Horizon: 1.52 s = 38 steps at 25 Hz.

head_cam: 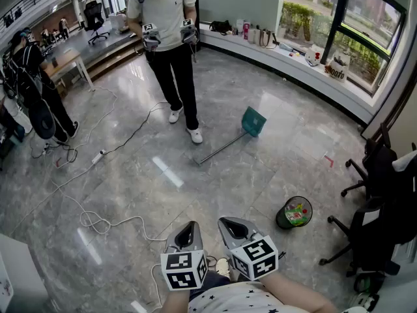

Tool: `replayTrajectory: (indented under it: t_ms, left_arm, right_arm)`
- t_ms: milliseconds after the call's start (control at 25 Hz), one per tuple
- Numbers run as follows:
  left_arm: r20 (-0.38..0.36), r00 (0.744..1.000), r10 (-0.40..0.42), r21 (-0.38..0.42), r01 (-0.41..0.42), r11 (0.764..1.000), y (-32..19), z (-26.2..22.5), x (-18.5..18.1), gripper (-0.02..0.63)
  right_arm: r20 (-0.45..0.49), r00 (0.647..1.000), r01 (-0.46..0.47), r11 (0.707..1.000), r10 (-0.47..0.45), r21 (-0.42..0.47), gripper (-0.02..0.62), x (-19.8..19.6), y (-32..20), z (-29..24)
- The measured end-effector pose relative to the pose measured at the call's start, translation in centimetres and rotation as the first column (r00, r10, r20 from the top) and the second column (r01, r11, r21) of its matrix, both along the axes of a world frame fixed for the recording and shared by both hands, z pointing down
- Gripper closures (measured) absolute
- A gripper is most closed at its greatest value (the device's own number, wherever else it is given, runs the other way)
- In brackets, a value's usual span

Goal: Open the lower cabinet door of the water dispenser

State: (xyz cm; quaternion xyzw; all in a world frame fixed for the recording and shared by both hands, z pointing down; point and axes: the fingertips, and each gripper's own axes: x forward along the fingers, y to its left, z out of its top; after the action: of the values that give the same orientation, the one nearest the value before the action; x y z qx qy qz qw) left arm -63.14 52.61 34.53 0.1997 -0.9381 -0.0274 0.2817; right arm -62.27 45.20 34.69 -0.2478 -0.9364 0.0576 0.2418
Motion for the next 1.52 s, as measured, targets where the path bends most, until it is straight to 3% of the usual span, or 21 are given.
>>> replayTrajectory:
  t_ms: [240, 480, 600, 800, 1040, 1120, 1280, 1520]
  left_arm:
    - [-0.004, 0.990, 0.142, 0.005, -0.142, 0.990, -8.6, -0.2, 2.1, 0.600]
    - [-0.003, 0.935, 0.355, 0.020, -0.355, 0.935, -19.6, -0.2, 8.5, 0.600]
    - [-0.011, 0.885, 0.466, 0.020, -0.465, 0.885, -25.3, 0.2, 13.1, 0.600]
    - [-0.038, 0.765, 0.643, 0.032, -0.642, 0.766, -33.0, 1.2, 21.5, 0.600]
    - [-0.032, 0.607, 0.794, 0.035, -0.794, 0.607, -41.7, 2.1, 32.2, 0.600]
    - [-0.034, 0.537, 0.843, 0.038, -0.842, 0.538, -44.6, 2.5, 36.2, 0.600]
    - [-0.044, 0.352, 0.935, 0.049, -0.934, 0.354, -50.4, 3.1, 44.2, 0.600]
    - [-0.084, 0.062, 0.995, 0.080, -0.994, 0.069, -57.1, 3.9, 55.9, 0.600]
  right_arm:
    - [-0.004, 0.991, -0.134, 0.991, 0.134, 0.008, 0.598, 3.2, -8.4, -0.3]
    - [-0.013, 0.937, -0.349, 0.937, 0.349, 0.023, 0.598, 11.3, -19.0, 0.0]
    - [-0.019, 0.890, -0.456, 0.890, 0.456, 0.022, 0.598, 16.3, -24.1, 0.4]
    - [-0.035, 0.772, -0.634, 0.773, 0.635, 0.036, 0.598, 25.8, -31.2, 1.2]
    - [-0.038, 0.620, -0.782, 0.621, 0.784, 0.058, 0.598, 37.7, -38.7, 2.0]
    - [-0.044, 0.555, -0.828, 0.557, 0.830, 0.061, 0.598, 42.0, -40.7, 2.5]
    - [-0.058, 0.371, -0.926, 0.374, 0.927, 0.055, 0.598, 50.6, -44.6, 3.1]
    - [-0.093, 0.060, -0.997, 0.063, 0.994, 0.032, 0.598, 62.3, -49.3, 4.4]
